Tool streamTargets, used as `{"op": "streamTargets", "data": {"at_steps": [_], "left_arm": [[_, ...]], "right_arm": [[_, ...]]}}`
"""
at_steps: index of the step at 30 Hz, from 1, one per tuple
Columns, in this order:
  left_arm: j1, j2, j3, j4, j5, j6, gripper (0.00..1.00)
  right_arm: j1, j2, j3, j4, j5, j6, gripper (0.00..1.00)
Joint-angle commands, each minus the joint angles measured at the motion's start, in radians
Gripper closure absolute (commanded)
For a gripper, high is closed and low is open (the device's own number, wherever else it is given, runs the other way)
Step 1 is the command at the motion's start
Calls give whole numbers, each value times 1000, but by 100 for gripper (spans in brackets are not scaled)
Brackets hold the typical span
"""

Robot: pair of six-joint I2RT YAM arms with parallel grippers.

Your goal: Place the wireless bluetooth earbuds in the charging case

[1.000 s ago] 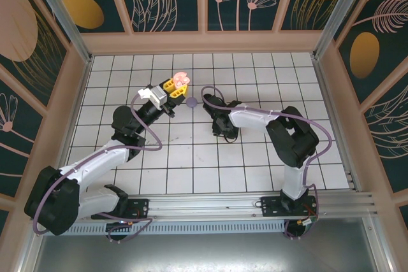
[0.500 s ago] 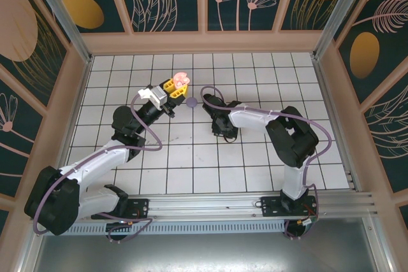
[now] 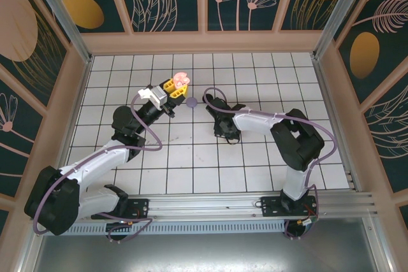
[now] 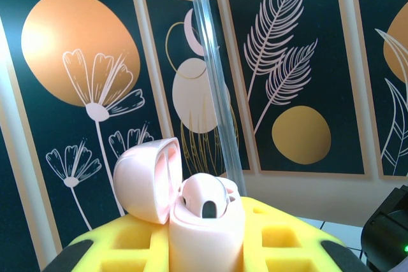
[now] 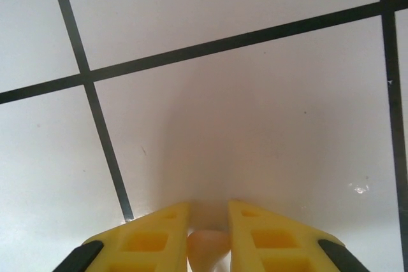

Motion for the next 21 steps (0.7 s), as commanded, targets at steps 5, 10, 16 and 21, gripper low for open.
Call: {"op": "streamTargets", "data": {"at_steps": [5, 10, 16, 21], "left_arm": [[-5, 2, 15, 32, -14, -4, 100], [-4, 2, 20, 30, -6, 0, 100], [-5, 5, 39, 9, 6, 4, 100], [-5, 13, 45, 10, 9, 9, 100]], "right_arm": [[-11, -93, -15, 3, -3, 12, 81], [-20, -177, 15, -3, 7, 4, 81], [-37, -273, 105, -30, 19, -29, 81], [-49, -326, 222, -53, 20, -83, 81]]}}
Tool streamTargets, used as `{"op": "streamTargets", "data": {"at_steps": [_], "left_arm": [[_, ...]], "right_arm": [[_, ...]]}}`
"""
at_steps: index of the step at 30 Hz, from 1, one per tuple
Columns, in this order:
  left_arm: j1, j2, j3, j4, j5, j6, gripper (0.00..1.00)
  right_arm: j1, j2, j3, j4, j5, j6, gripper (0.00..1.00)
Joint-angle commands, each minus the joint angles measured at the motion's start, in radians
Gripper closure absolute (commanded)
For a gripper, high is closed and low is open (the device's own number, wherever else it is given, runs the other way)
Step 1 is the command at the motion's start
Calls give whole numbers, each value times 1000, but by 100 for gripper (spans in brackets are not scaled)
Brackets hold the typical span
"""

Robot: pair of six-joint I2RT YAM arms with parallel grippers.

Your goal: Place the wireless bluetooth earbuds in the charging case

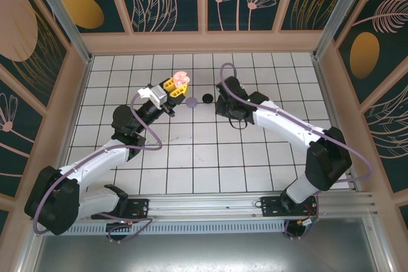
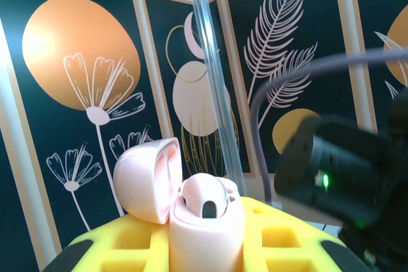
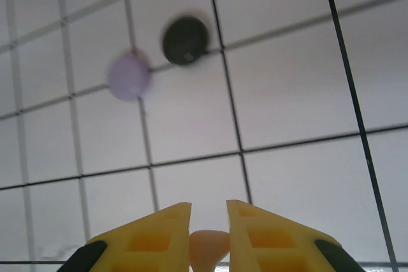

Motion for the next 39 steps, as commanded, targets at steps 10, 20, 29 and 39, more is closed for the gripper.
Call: {"op": "streamTargets", "data": {"at_steps": [10, 20, 29, 39], "left_arm": [[-4, 63, 28, 73, 31, 40, 100], [-5, 127, 79, 74, 81, 1, 100], [-6, 182, 120, 134, 108, -62, 100], [-5, 206, 142, 161, 122, -96, 100]], "right_arm": [[-22, -85, 361, -53, 17, -154, 81], [-11, -131, 418, 79, -40, -225, 81], [64, -234, 247, 321, -63, -283, 80], [108, -241, 191, 414, -76, -274, 80]]}}
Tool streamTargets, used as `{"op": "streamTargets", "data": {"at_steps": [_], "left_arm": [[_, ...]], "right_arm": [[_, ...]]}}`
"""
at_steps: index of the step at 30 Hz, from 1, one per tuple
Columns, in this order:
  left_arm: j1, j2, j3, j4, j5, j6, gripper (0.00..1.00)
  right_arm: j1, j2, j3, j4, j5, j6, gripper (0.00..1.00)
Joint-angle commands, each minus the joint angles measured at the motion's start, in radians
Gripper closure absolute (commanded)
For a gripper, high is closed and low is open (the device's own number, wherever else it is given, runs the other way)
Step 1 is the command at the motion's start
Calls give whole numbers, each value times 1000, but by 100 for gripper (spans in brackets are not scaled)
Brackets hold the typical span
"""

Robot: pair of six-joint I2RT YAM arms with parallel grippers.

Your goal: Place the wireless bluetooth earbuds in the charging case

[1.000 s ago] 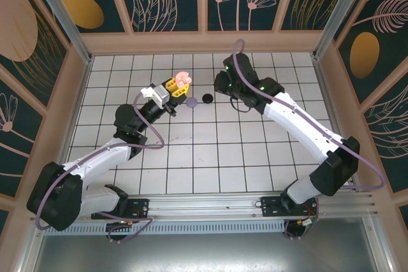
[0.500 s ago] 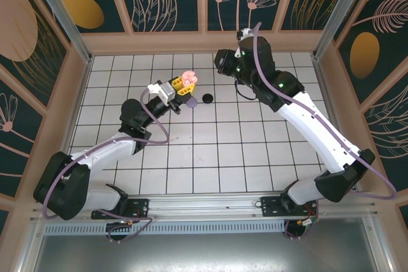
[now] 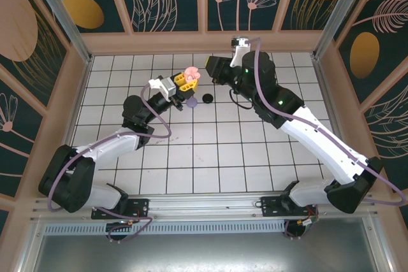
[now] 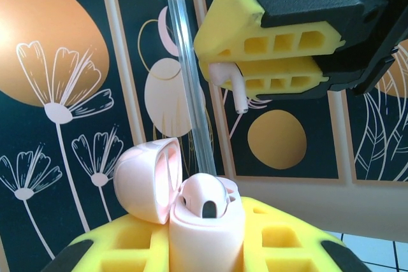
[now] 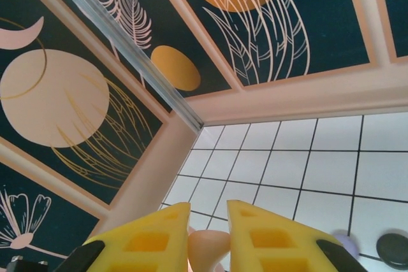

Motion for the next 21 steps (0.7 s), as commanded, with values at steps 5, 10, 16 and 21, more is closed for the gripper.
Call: {"op": "streamTargets", "data": {"at_steps": [5, 10, 16, 21], "left_arm": [[-5, 6, 34, 66, 26, -32, 100], [-6, 3, 31, 66, 25, -33, 100], [-6, -2, 31, 65, 25, -36, 100], [-6, -3, 30, 61, 24, -36, 100]], "right_arm": [[37, 10, -12, 98, -28, -9, 80], [53, 27, -20, 111, -30, -3, 80], [59, 48, -40, 130, -34, 6, 80], [59, 66, -33, 126, -45, 9, 80]]}}
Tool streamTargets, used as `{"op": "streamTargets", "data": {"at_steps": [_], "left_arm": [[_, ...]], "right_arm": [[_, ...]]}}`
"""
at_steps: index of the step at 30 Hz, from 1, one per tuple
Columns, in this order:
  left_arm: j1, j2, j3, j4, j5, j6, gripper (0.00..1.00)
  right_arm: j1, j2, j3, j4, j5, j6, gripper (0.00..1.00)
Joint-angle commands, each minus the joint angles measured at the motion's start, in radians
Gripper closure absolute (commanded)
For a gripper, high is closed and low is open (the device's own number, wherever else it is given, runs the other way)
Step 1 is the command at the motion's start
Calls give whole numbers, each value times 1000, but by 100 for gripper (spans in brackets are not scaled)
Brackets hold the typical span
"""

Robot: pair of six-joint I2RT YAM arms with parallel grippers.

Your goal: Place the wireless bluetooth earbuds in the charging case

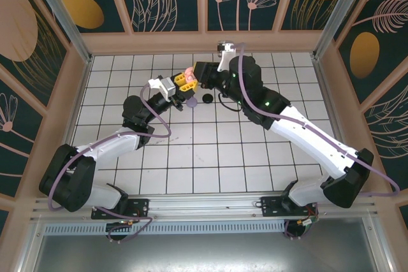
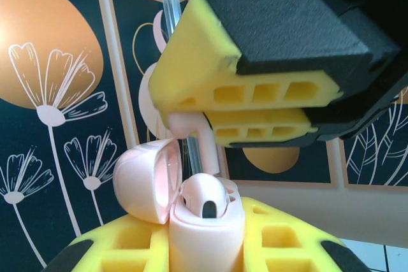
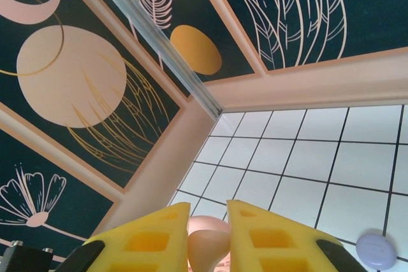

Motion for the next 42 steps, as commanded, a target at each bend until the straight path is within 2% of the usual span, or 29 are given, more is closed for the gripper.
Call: {"op": "streamTargets", "data": {"at_steps": [1, 15, 33, 42], "left_arm": [[-6, -8, 29, 45, 9, -14, 100], [-6, -17, 31, 43, -6, -19, 100], [-6, -31, 36, 56, -20, -36, 100], [-6, -34, 38, 42, -45, -26, 100]], "right_arm": [[8, 7, -6, 40, -18, 9, 80], [16, -7, -58, 49, -15, 23, 81], [79, -18, -134, 70, 109, -49, 81], [97, -8, -134, 46, 165, -27, 82]]}}
